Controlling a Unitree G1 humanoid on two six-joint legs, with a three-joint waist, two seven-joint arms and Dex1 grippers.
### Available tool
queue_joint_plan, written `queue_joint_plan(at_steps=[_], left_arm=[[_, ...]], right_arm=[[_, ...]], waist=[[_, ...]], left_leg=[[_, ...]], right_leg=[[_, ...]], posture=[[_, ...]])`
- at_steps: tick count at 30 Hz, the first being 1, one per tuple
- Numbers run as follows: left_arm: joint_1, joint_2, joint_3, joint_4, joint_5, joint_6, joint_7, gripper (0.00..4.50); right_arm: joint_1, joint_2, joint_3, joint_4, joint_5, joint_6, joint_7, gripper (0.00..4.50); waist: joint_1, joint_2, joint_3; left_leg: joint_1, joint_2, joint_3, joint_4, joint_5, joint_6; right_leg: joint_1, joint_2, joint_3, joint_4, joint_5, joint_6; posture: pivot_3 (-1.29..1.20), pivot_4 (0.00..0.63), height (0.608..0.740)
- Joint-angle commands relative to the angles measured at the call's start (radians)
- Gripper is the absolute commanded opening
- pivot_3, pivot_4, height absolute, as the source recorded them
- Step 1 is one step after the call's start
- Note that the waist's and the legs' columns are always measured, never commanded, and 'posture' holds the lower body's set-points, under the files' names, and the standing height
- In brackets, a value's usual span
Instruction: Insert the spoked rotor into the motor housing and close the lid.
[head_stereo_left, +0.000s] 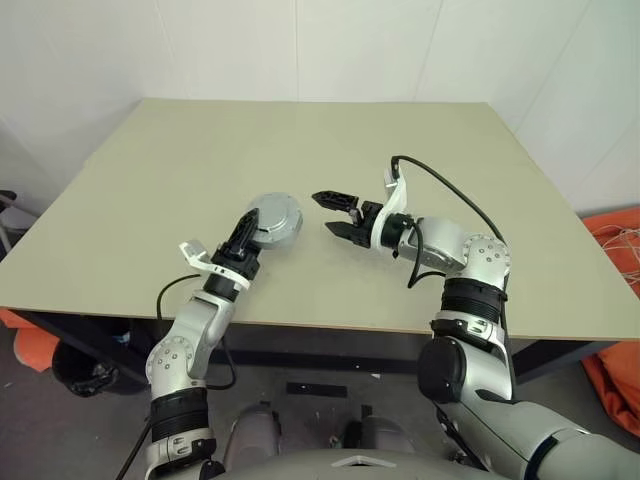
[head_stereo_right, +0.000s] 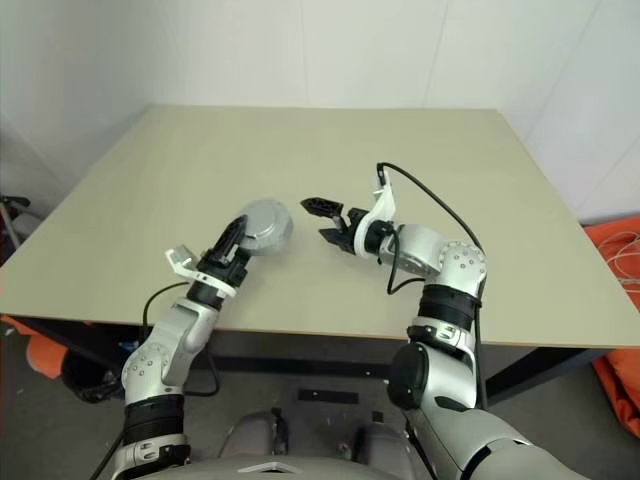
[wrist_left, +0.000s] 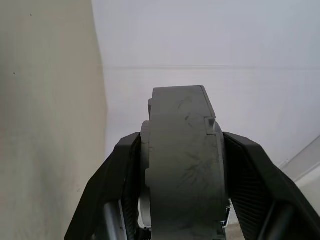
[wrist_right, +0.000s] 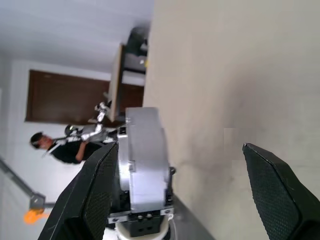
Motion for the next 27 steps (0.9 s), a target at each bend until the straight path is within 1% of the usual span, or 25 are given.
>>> queue_joint_plan(at_steps=[1,7,14,27], left_arm=[[-0.022,-0.01,0.029,-0.083,0.036,-0.078,-0.006,2.08],[-0.037,-0.025,0.066,-0.114,0.169,-0.239,0.059,2.08],[-0.095,-0.043,0.13,-0.059,0.311,-0.43,0.162,2.08],[-0.217,-0.012,0.212,0.137,0.509,-0.603,0.287,2.08]], right_arm=[[0.002,-0.021,0.023,-0.023,-0.003,-0.028,0.021,4.5],[0.019,-0.051,0.036,-0.01,-0.016,-0.046,0.047,4.5],[0.061,-0.048,0.079,-0.041,-0.044,-0.061,0.081,4.5],[0.094,-0.046,0.093,-0.087,-0.031,-0.076,0.082,4.5]], waist=[[-0.002,0.0,0.0],[-0.003,0.0,0.0],[-0.001,-0.002,-0.001],[0.001,-0.004,-0.002]], left_leg=[[0.0,0.0,0.0,0.0,0.0,0.0],[0.0,0.0,-0.001,0.0,0.0,0.0],[-0.001,0.0,-0.002,0.001,0.0,0.0],[-0.006,0.0,-0.007,0.011,0.0,0.0]], right_leg=[[0.0,0.0,0.0,0.0,0.0,0.0],[0.0,0.0,0.0,0.0,0.0,0.0],[0.0,0.0,-0.001,0.0,0.0,0.001],[0.001,0.0,-0.003,0.002,0.002,0.004]], posture=[[0.0,0.0,0.74],[0.0,0.0,0.74],[0.0,0.0,0.74],[0.0,0.0,0.74]])
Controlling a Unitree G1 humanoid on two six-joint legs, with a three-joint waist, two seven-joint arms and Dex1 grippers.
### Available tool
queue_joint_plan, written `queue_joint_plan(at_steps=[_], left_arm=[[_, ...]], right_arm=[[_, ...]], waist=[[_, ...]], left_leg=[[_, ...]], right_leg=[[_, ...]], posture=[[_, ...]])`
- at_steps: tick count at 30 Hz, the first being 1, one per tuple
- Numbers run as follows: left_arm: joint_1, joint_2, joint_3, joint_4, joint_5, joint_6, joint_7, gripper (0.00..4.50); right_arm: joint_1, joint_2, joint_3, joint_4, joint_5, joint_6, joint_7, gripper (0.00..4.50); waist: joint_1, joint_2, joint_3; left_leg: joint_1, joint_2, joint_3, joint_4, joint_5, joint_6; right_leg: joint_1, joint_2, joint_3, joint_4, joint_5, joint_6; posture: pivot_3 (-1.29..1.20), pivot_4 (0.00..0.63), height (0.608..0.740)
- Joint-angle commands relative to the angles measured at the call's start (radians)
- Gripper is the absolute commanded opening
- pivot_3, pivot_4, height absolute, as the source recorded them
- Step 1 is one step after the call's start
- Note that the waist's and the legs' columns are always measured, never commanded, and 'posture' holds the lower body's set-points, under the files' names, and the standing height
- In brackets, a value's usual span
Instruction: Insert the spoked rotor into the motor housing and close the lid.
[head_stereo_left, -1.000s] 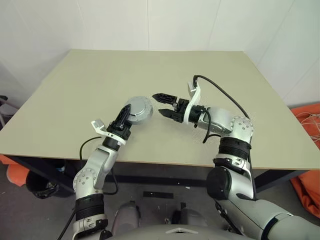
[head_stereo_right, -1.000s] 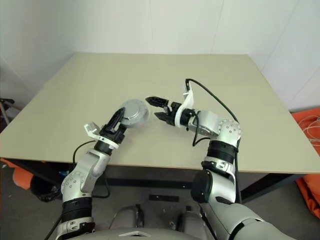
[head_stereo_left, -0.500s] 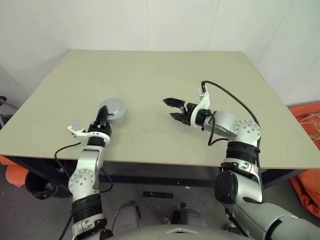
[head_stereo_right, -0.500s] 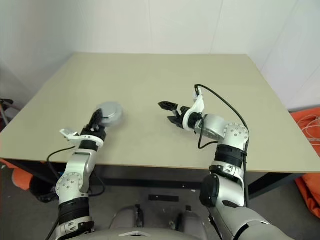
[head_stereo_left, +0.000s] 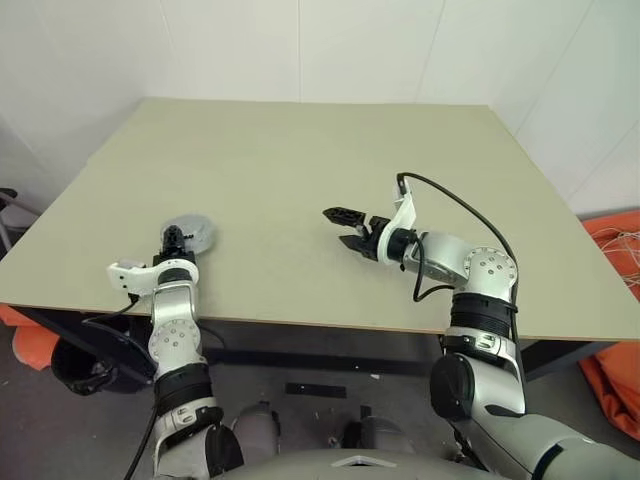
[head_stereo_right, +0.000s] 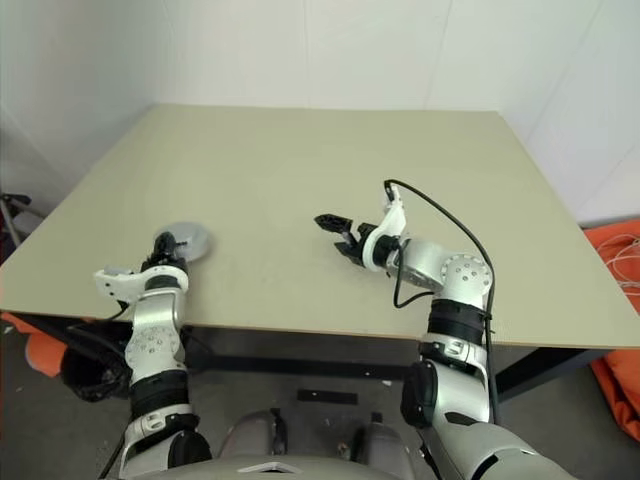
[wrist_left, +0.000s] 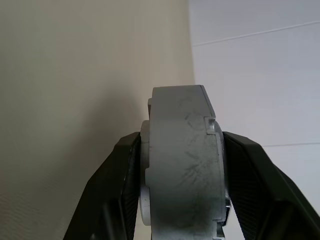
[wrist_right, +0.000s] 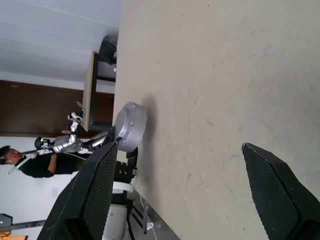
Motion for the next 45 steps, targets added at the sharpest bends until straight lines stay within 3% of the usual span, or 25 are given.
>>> queue_joint_plan(at_steps=[1,8,15,16,29,37,42,45], left_arm=[[-0.052,0.027,0.013,-0.006,0.054,-0.048,0.006,2.08],[-0.05,0.027,0.021,-0.011,0.074,-0.034,0.033,2.08],[-0.03,0.027,0.01,-0.069,0.088,0.001,0.096,4.39],[-0.026,0.026,0.008,-0.082,0.088,0.008,0.106,4.47],[0.117,-0.013,-0.045,-0.359,0.072,0.157,0.321,4.47],[0.217,0.036,-0.107,-0.507,-0.089,0.335,0.363,4.47],[0.233,0.147,-0.222,-0.542,0.031,0.377,0.186,4.47],[0.231,0.197,-0.305,-0.539,0.164,0.347,0.082,3.88]], right_arm=[[-0.002,0.001,0.001,-0.054,0.029,-0.007,0.009,4.5],[-0.004,0.01,0.003,-0.059,0.031,-0.013,0.002,4.5],[-0.006,0.019,0.005,-0.064,0.037,-0.01,-0.003,4.5],[-0.005,0.019,0.005,-0.066,0.038,-0.009,-0.004,4.5],[-0.005,0.015,0.005,-0.056,0.04,-0.005,-0.002,4.5],[-0.007,0.014,0.021,-0.062,0.03,-0.007,0.011,4.5],[0.051,-0.088,0.225,-0.243,-0.171,-0.12,0.189,4.5],[0.138,-0.185,0.39,-0.348,-0.36,-0.299,0.342,4.5]], waist=[[0.0,0.0,0.0],[-0.001,-0.001,0.0],[-0.002,-0.001,0.0],[-0.002,-0.001,0.0],[-0.002,-0.001,-0.001],[-0.002,-0.002,-0.001],[0.001,-0.003,-0.002],[0.004,-0.003,-0.002]], left_leg=[[0.0,0.0,0.0,0.001,0.0,0.0],[0.0,0.0,-0.001,0.005,0.0,0.0],[0.0,0.0,-0.001,0.006,0.0,0.0],[0.0,0.0,-0.001,0.006,0.0,0.0],[0.0,0.0,-0.002,0.006,0.0,0.0],[0.0,0.0,-0.002,0.007,0.0,0.0],[0.0,0.0,-0.003,0.007,0.001,-0.002],[0.0,0.0,-0.004,0.007,0.001,-0.002]], right_leg=[[0.0,0.0,0.0,0.0,0.0,0.0],[0.0,-0.001,0.0,0.005,0.0,0.0],[0.0,-0.001,0.0,0.007,0.0,0.0],[0.0,-0.001,0.0,0.007,0.0,0.0],[0.0,-0.001,-0.001,0.007,0.0,0.0],[0.001,-0.001,-0.001,0.008,0.0,0.0],[0.001,-0.001,-0.001,0.008,0.0,0.001],[0.003,-0.001,-0.002,0.006,0.0,0.001]], posture=[[0.0,0.0,0.74],[0.0,0.0,0.74],[0.0,0.0,0.74],[0.0,0.0,0.74],[0.0,0.0,0.74],[0.0,0.0,0.74],[0.0,0.0,0.74],[0.0,0.0,0.74]])
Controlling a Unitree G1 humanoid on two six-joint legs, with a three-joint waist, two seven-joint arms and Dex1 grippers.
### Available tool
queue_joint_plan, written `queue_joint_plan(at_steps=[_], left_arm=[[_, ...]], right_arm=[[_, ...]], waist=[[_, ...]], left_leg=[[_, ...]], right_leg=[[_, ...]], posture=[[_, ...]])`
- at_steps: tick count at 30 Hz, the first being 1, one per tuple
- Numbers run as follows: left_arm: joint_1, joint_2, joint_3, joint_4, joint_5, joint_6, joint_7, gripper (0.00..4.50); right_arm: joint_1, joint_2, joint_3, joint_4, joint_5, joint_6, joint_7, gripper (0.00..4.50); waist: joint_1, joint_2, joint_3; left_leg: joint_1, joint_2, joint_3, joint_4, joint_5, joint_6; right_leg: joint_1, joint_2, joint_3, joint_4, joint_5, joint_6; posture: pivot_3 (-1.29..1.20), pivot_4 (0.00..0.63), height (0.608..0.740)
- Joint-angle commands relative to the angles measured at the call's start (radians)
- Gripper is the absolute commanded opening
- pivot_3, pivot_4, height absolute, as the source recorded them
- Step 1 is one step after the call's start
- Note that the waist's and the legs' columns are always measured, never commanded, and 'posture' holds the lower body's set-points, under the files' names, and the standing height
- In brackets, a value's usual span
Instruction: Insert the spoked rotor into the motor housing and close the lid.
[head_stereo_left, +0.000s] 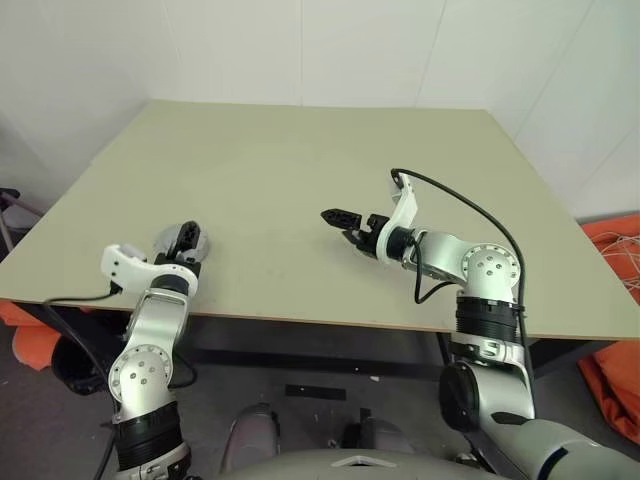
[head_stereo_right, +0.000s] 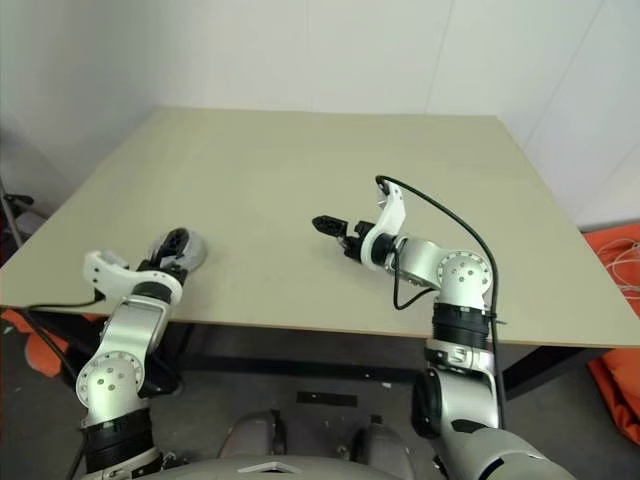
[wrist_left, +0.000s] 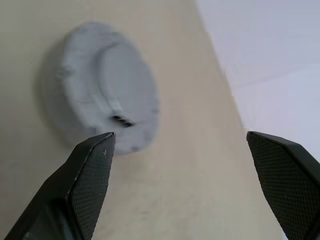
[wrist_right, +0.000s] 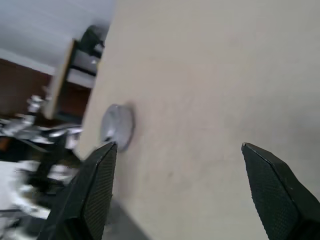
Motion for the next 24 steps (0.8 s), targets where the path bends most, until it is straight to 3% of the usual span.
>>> queue_joint_plan(at_steps=[1,5,12,17,24], left_arm=[[-0.009,0.04,-0.083,-0.032,0.144,-0.039,-0.117,3.6],[-0.008,0.085,-0.151,0.004,0.319,-0.103,-0.217,2.37],[0.029,0.136,-0.271,0.119,0.671,-0.322,-0.353,0.03],[0.065,0.15,-0.325,0.217,0.856,-0.486,-0.407,0.0],[0.086,0.123,-0.297,0.249,0.899,-0.531,-0.421,0.0]], right_arm=[[0.074,-0.077,0.154,-0.125,-0.19,-0.192,0.159,4.5],[0.191,-0.156,0.28,-0.203,-0.414,-0.449,0.269,4.5],[0.334,-0.131,0.255,-0.176,-0.643,-0.796,0.265,4.5],[0.409,-0.125,0.225,-0.145,-0.739,-0.954,0.267,2.86],[0.489,-0.093,0.204,-0.134,-0.808,-1.027,0.249,0.47]], waist=[[0.002,0.0,0.0],[0.01,0.0,0.0],[0.009,0.0,0.0],[0.003,0.001,0.0],[-0.015,0.001,-0.001]], left_leg=[[0.0,0.0,0.0,0.0,0.0,0.0],[0.0,0.0,-0.003,-0.001,0.0,0.0],[0.001,0.0,-0.003,-0.001,-0.001,0.002],[0.004,0.0,-0.003,-0.001,-0.002,0.004],[0.007,0.0,-0.003,-0.001,-0.005,0.009]], right_leg=[[0.001,0.0,0.0,-0.001,0.0,0.0],[0.005,0.0,-0.003,-0.008,0.002,0.003],[0.006,0.0,-0.003,-0.009,0.001,0.002],[0.008,0.0,-0.002,-0.009,-0.001,-0.002],[0.011,0.0,-0.002,-0.009,0.0,-0.005]], posture=[[0.0,0.0,0.74],[0.0,0.0,0.74],[0.0,0.0,0.74],[0.0,0.0,0.74],[0.0,0.0,0.74]])
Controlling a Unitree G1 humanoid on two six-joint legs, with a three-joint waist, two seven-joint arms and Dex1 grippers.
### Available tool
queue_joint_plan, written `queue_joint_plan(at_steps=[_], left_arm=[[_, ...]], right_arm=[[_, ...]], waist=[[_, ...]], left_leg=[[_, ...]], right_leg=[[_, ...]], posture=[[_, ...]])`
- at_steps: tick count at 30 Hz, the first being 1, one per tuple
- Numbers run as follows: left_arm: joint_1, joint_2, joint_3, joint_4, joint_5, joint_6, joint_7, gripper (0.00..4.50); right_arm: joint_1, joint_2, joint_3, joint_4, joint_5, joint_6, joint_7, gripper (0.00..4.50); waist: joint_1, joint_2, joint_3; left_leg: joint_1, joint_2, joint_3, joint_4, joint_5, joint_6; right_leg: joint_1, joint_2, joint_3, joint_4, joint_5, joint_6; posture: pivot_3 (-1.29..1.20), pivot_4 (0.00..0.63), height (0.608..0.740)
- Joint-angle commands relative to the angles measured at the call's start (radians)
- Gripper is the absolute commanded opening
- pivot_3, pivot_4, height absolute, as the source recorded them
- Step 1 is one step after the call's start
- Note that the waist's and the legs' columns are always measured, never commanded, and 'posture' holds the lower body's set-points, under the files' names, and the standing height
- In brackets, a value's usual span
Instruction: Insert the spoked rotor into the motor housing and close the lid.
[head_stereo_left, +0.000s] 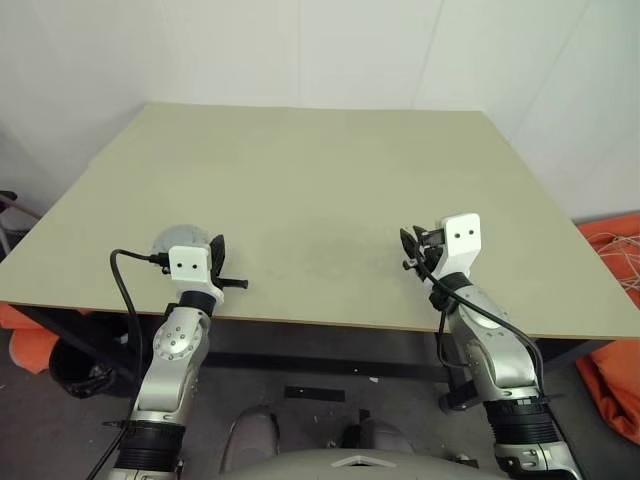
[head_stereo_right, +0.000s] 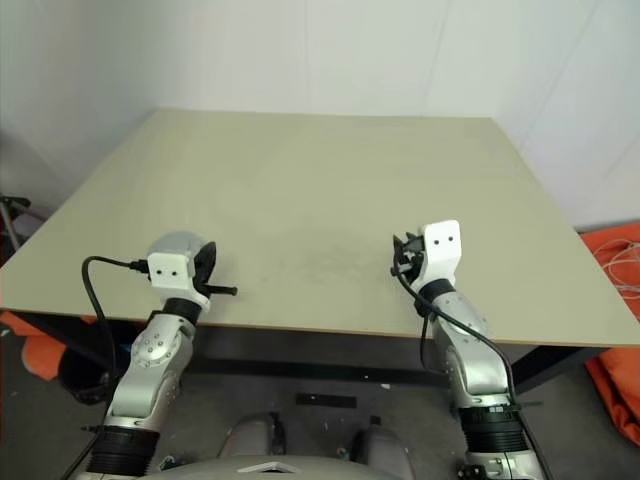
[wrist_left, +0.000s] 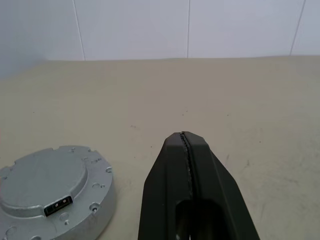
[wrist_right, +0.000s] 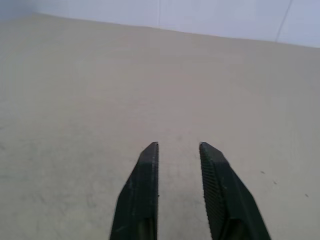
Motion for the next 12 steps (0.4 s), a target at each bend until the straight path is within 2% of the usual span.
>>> queue_joint_plan(at_steps=[1,12], left_arm=[[-0.009,-0.012,0.023,-0.019,0.019,-0.035,-0.011,0.0],[-0.004,-0.046,0.049,-0.018,0.036,-0.034,-0.015,0.0]], right_arm=[[0.015,0.018,-0.019,-0.018,-0.027,-0.048,-0.007,0.09],[0.002,0.036,-0.033,-0.002,-0.041,-0.033,0.016,0.04]], waist=[[-0.001,0.0,0.0],[-0.002,0.001,0.0]], left_leg=[[0.001,0.0,0.0,0.0,0.0,0.0],[0.01,0.0,0.001,0.0,-0.001,0.001]], right_leg=[[0.001,0.0,0.0,0.0,0.0,0.0],[0.007,0.0,0.001,0.0,0.0,-0.001]], posture=[[0.0,0.0,0.74],[0.0,0.0,0.74]])
